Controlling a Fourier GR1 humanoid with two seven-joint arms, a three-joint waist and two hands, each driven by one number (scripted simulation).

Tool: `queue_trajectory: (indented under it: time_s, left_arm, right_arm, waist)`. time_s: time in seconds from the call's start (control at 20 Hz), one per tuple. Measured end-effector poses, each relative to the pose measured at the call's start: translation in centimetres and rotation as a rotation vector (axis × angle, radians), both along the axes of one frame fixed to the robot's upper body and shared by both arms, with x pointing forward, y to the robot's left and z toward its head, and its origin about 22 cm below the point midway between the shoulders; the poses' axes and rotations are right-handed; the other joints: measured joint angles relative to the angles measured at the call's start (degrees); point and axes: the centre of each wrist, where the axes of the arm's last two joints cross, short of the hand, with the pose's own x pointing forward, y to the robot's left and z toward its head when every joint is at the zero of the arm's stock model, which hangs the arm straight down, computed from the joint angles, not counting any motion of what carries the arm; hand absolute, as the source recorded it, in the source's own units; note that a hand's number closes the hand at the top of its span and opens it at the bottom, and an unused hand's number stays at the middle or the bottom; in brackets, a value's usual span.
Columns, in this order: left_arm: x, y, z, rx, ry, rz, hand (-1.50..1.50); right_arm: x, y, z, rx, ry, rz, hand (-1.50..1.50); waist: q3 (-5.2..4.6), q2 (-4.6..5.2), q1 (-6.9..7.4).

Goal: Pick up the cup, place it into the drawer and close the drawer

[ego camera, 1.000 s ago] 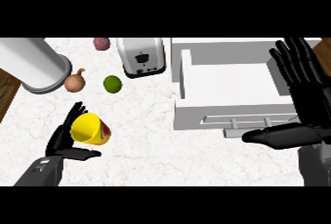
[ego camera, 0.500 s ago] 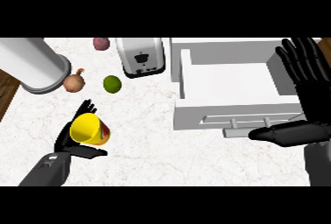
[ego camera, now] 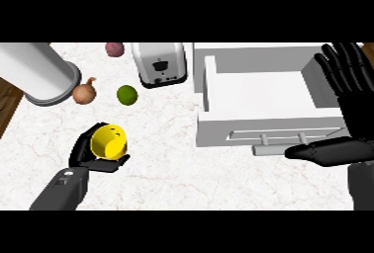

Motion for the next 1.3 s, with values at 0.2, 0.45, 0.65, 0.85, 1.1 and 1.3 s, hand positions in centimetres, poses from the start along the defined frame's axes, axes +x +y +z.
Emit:
queue_trajectory:
  time_s: [0.2,0.45,0.65,0.85,1.1,1.3]
  left_arm:
    - [1.2,-0.4,0.9,-0.034,-0.072,0.05,1.5]
    - [1.2,-1.6,0.6,-0.113,-0.129,0.182,1.5]
    - [2.5,-2.8,1.4,-0.15,-0.182,0.209,1.5]
    - [4.9,-4.3,3.7,-0.155,-0.233,0.145,1.5]
    - [8.5,-8.0,8.2,-0.163,-0.32,0.041,1.5]
    - [11.1,-12.0,13.1,-0.166,-0.357,-0.042,1.5]
  right_arm:
    - [-0.1,0.0,0.0,0.003,0.003,-0.002,-1.5]
    - [-0.2,-0.5,-0.1,0.011,0.008,-0.015,-1.5]
    - [-0.6,-0.9,-0.3,0.009,0.009,-0.018,-1.5]
    - [-0.7,-1.1,-0.7,0.003,0.013,-0.023,-1.5]
    - [-0.6,-1.3,-0.9,-0.004,0.021,-0.04,-1.5]
    - [-0.8,-1.2,-1.0,0.001,0.023,-0.051,-1.5]
  waist:
    - [0.04,-0.13,0.23]
    - [0.08,-0.27,0.53]
    - [0.15,-0.44,0.83]
    - [0.23,-0.7,1.34]
    - [0.33,-1.11,2.25]
    - [0.35,-1.25,2.33]
